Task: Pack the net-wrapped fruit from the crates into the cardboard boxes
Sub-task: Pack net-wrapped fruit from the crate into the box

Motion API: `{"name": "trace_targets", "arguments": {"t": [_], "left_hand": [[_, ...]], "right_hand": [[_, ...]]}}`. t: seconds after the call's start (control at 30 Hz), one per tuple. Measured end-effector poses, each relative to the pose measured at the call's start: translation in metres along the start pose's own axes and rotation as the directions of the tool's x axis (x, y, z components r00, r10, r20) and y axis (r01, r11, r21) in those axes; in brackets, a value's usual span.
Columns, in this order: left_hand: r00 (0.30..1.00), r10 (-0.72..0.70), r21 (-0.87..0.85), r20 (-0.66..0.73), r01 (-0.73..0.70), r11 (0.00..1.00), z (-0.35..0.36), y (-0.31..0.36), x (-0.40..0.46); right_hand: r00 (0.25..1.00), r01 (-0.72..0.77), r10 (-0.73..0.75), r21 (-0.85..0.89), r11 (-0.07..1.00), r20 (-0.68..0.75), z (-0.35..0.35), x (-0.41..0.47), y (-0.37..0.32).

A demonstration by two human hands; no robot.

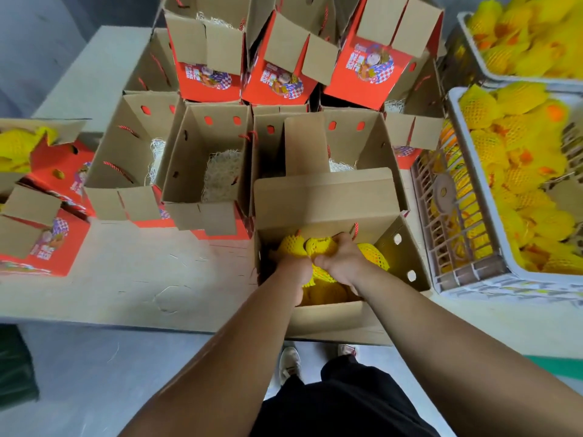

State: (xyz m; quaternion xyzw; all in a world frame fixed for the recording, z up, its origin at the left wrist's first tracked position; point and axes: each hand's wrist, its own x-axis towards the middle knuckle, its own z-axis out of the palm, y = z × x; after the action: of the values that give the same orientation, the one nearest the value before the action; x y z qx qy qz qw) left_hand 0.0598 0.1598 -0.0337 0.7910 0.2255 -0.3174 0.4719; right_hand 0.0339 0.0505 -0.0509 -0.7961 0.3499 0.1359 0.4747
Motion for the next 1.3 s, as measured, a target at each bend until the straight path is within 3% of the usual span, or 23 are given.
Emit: {"name": "trace_targets", "arguments": {"t": [0.13, 0.2, 0.27, 0.3, 0.37, 0.47, 0.6, 0.63, 0.73, 0.8, 0.87, 0.97, 1.07, 1.3], "left_hand": [[0.996, -0.089, -0.111, 0.027, 0.091, 0.99, -0.005, 0.006, -0.005], [0.995, 0.097, -0.045, -0.04, -0.098, 0.994, -0.009, 0.002, -0.018], [0.933, 0.36, 0.102, 0.003, -0.359, 0.928, -0.02, -0.002, -0.028], [0.886, 0.45, 0.256, 0.111, -0.463, 0.849, -0.027, -0.003, -0.031], [0.827, 0.46, 0.597, 0.323, -0.555, 0.579, -0.039, -0.004, -0.029], [0.849, 0.367, 0.841, 0.382, -0.483, 0.243, -0.04, -0.005, -0.025], [0.81, 0.449, 0.879, 0.376, -0.465, 0.103, -0.035, -0.007, -0.028], [0.79, 0.473, 0.865, 0.389, -0.49, 0.107, -0.035, -0.007, -0.027], [0.773, 0.423, 0.746, 0.473, -0.607, 0.275, -0.032, -0.009, -0.024], [0.76, 0.413, 0.69, 0.502, -0.639, 0.338, -0.03, -0.013, -0.022], [0.722, 0.463, 0.628, 0.515, -0.685, 0.369, -0.028, -0.015, -0.018], [0.65, 0.524, 0.505, 0.55, -0.759, 0.411, -0.027, -0.015, -0.014], [0.677, 0.475, 0.515, 0.562, -0.736, 0.441, -0.027, -0.015, -0.006], [0.73, 0.349, 0.441, 0.587, -0.65, 0.618, -0.025, -0.005, -0.004]], "right_hand": [[0.999, 0.001, 0.004, -0.111, 0.994, 0.042, 0.001, 0.007, 0.003], [0.998, -0.035, 0.042, -0.136, 0.99, 0.051, -0.004, 0.006, 0.005], [0.997, -0.076, 0.078, -0.087, 0.993, 0.015, -0.009, 0.003, 0.009], [0.998, -0.064, 0.064, -0.062, 0.996, 0.001, -0.009, 0.002, 0.012], [1.0, -0.019, 0.02, -0.049, 0.999, 0.017, -0.006, 0.002, 0.016], [0.997, -0.004, 0.013, -0.127, 0.992, 0.071, 0.0, 0.002, 0.011], [0.998, 0.03, -0.019, -0.219, 0.975, 0.055, -0.004, 0.005, -0.001], [0.999, 0.013, -0.004, -0.179, 0.984, 0.055, -0.007, 0.006, -0.001], [0.981, -0.073, 0.083, -0.063, 0.995, 0.176, -0.016, -0.001, -0.001], [0.957, -0.006, 0.064, -0.2, 0.98, 0.283, -0.015, -0.006, 0.0], [0.966, 0.041, 0.024, -0.243, 0.969, 0.259, -0.014, -0.007, 0.001], [0.988, -0.009, 0.021, -0.075, 0.997, 0.154, -0.019, -0.003, 0.003], [0.995, 0.014, -0.008, -0.061, 0.998, 0.1, -0.022, -0.001, 0.009], [0.995, 0.022, -0.019, -0.027, 0.999, 0.093, -0.02, 0.006, 0.013]]}}
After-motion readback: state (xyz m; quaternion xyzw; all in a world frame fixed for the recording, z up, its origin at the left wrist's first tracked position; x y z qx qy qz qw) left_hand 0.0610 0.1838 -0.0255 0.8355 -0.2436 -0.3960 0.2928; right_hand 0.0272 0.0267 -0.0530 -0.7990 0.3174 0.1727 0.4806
